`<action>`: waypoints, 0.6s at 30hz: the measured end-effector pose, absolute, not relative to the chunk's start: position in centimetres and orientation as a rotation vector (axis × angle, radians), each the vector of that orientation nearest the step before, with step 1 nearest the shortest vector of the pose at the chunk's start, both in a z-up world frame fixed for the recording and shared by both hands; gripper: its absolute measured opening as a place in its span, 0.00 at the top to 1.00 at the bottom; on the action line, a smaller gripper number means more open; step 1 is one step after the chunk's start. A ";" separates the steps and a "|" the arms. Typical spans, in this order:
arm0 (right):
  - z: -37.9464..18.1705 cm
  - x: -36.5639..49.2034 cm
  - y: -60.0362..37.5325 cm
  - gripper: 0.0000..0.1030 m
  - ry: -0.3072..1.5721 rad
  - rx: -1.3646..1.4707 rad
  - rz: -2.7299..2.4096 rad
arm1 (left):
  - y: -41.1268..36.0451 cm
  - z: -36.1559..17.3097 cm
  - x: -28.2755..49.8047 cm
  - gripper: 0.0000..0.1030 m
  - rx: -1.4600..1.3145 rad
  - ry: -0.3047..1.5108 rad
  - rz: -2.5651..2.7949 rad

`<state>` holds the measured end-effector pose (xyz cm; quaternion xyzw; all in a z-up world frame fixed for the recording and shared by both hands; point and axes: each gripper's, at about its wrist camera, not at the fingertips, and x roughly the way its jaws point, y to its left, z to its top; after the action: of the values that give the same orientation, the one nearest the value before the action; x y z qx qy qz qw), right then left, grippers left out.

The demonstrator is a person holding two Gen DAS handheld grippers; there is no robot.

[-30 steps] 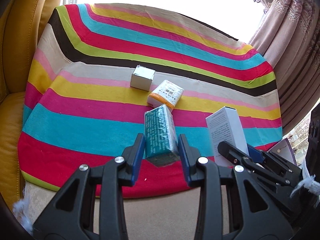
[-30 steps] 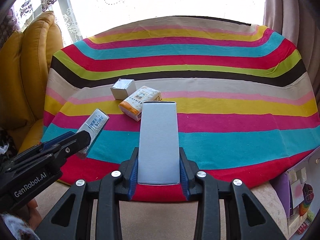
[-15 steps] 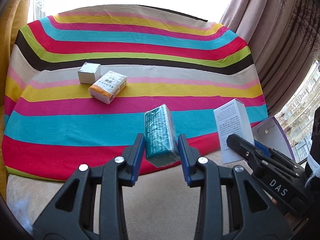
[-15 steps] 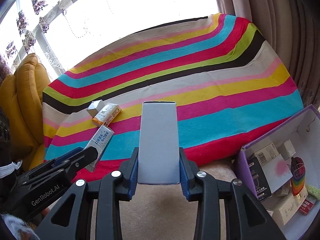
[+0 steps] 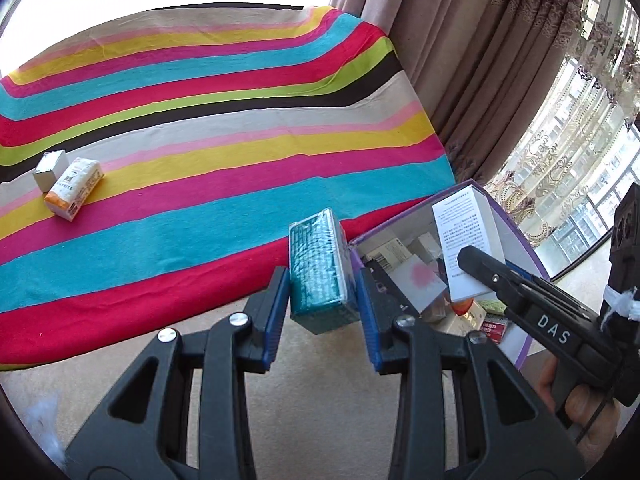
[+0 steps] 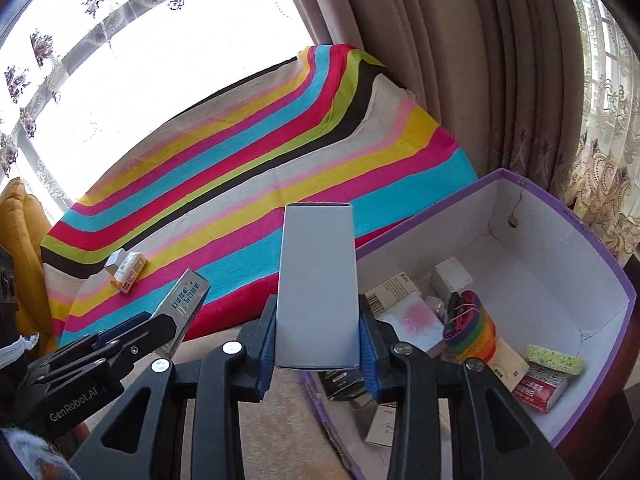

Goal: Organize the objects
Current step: 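Carry both boxes over the storage box and open both grippers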

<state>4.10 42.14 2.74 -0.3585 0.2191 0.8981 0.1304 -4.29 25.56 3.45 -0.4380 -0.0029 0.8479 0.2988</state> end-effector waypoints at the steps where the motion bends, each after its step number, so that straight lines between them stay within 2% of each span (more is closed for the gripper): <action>1: 2.6 4.6 43.1 0.65 0.643 -1.035 2.590 | 26.2 3.5 -4.0 0.63 -1.158 -0.006 2.236; 12: 2.8 8.5 48.7 0.65 0.638 -0.956 2.452 | 32.2 3.7 -1.2 0.62 -1.107 0.040 1.987; 14: 2.7 8.7 49.2 0.64 0.645 -0.950 2.424 | 32.9 3.6 -0.9 0.57 -1.109 0.058 1.956; 16: 2.6 8.7 49.5 0.61 0.651 -0.955 2.398 | 33.1 3.6 -1.0 0.43 -1.108 0.063 1.961; 18: 2.3 8.6 49.8 0.55 0.663 -0.965 2.390 | 32.8 3.6 -1.2 0.41 -1.117 0.039 1.959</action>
<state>8.60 49.80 2.34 -0.3522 0.2420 0.8723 0.2377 -1.21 32.77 3.59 -0.4473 0.0154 0.7849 0.4286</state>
